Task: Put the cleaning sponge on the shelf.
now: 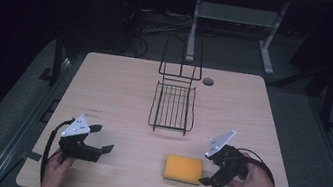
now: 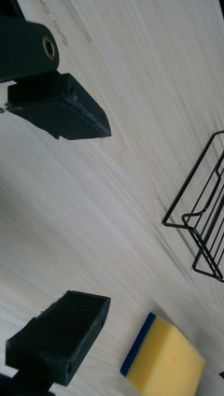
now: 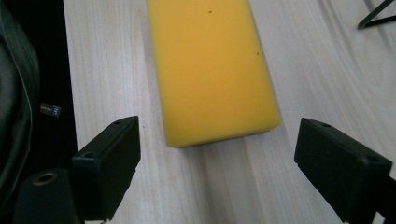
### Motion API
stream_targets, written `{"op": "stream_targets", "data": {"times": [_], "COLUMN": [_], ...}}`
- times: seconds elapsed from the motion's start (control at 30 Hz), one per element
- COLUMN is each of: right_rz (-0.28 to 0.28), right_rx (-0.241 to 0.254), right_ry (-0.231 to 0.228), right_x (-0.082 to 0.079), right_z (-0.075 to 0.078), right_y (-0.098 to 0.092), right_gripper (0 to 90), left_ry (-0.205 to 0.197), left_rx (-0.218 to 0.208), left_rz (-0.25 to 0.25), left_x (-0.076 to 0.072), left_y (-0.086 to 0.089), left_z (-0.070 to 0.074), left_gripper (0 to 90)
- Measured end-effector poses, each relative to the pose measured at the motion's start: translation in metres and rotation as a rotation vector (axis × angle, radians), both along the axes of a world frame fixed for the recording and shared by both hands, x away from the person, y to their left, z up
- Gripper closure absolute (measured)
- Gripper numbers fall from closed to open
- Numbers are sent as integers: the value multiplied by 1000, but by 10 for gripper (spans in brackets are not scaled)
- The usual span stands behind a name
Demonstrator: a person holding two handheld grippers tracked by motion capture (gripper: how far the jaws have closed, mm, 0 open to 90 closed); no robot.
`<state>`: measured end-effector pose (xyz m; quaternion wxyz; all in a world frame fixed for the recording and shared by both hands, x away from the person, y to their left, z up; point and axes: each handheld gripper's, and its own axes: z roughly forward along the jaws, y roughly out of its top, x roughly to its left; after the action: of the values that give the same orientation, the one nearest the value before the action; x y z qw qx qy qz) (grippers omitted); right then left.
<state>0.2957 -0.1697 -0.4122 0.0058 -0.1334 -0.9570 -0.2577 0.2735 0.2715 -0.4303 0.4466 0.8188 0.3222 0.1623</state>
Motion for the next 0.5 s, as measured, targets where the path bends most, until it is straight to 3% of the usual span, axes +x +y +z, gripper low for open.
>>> {"op": "stream_targets", "data": {"times": [0.5], "right_rz": [36], "right_rx": [-3], "right_ry": [3], "right_x": [5], "right_z": [0], "right_y": [19], "right_gripper": [139], "left_ry": [-4], "left_rx": [-2], "left_rz": [0], "left_x": [0], "left_y": [1], "left_z": [0], "left_gripper": [150]}}
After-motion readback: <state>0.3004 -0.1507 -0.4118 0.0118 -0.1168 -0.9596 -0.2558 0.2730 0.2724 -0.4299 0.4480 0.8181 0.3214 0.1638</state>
